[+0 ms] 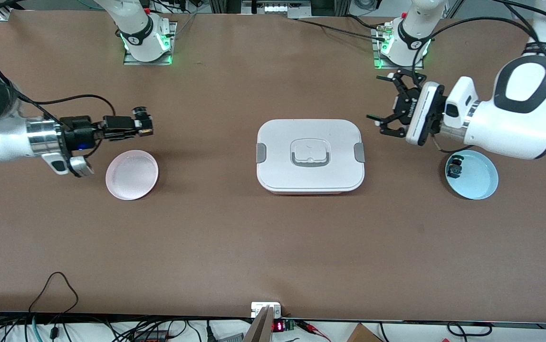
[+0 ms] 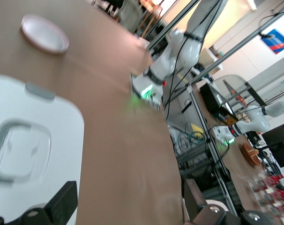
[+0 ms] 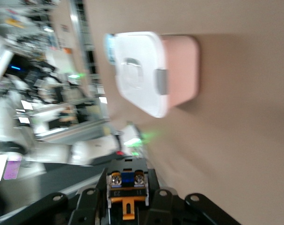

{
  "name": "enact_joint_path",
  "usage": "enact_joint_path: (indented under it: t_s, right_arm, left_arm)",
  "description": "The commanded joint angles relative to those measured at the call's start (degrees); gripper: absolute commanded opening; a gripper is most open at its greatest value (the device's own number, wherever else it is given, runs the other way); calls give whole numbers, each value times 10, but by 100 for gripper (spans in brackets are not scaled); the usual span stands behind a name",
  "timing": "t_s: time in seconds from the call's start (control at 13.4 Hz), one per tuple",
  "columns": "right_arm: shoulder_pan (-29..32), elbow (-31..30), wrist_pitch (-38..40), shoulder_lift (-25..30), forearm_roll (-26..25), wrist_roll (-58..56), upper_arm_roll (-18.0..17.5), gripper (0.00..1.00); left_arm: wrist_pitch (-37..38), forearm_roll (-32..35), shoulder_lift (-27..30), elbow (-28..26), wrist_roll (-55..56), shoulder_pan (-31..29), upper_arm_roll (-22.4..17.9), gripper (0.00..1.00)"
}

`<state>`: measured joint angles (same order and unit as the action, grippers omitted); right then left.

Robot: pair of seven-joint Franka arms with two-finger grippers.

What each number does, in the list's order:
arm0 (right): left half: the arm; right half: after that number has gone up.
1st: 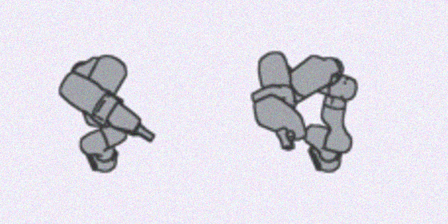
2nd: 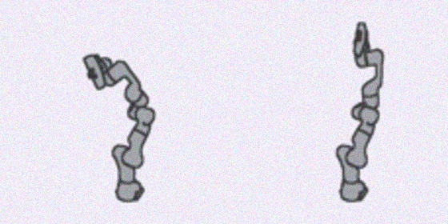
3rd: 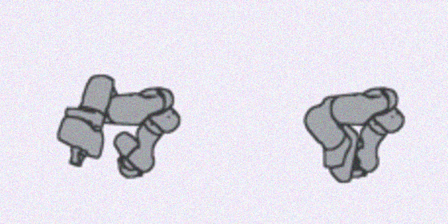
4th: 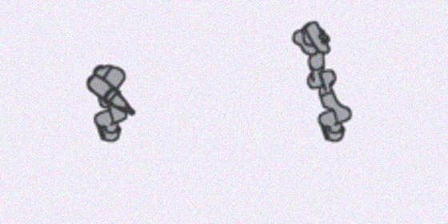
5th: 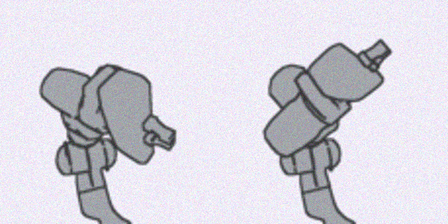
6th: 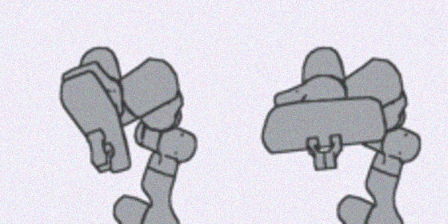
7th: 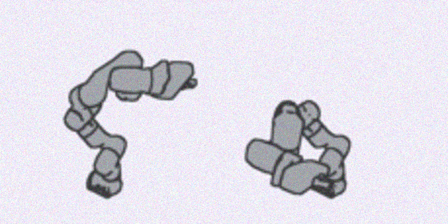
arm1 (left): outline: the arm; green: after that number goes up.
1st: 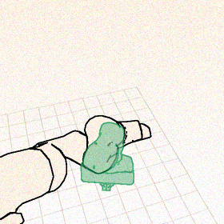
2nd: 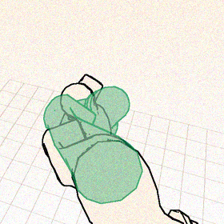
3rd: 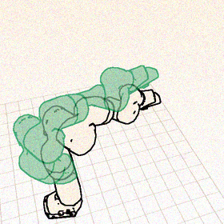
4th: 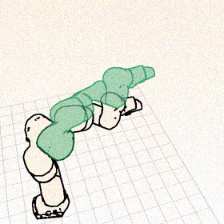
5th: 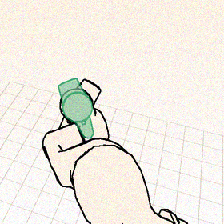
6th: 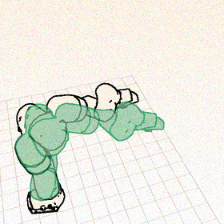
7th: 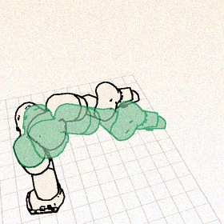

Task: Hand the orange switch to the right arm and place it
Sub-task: 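Move the switch to the white plate while the left gripper withdraws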

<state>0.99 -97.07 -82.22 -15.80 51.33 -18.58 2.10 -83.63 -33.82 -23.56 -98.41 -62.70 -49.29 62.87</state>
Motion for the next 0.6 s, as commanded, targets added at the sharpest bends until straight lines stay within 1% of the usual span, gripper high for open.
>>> enact_joint_path:
  t_s: [0.0, 0.07, 0.15, 0.22, 0.3, 0.37, 0.45, 0.52]
  right_arm:
    - [-2, 47, -34, 22, -161, 5, -9, 0]
    - [-6, 43, -56, 39, -221, 6, -11, 0]
    - [-16, 43, -70, 50, -281, 19, -11, 0]
    - [-21, 41, -82, 66, -330, 41, -11, 0]
    - [-29, 33, -98, 80, -369, 56, -12, 0]
    - [-42, 14, -127, 100, -413, 71, -12, 0]
    - [-58, -14, -159, 118, -453, 91, -13, 0]
    - [-63, -52, -197, 135, -468, 105, -14, 0]
  left_arm:
    - [64, 101, 2, 81, 109, -7, 3, 100]
    - [82, 133, -1, 102, 139, -7, 3, 100]
    - [95, 149, -3, 120, 164, -10, 4, 100]
    - [104, 169, 2, 136, 192, -10, 4, 100]
    - [120, 192, -3, 151, 211, -7, 4, 100]
    - [129, 207, 10, 160, 221, -1, -3, 100]
    - [132, 233, 18, 166, 245, 5, -1, 100]
    - [139, 252, 19, 179, 281, 7, 0, 100]
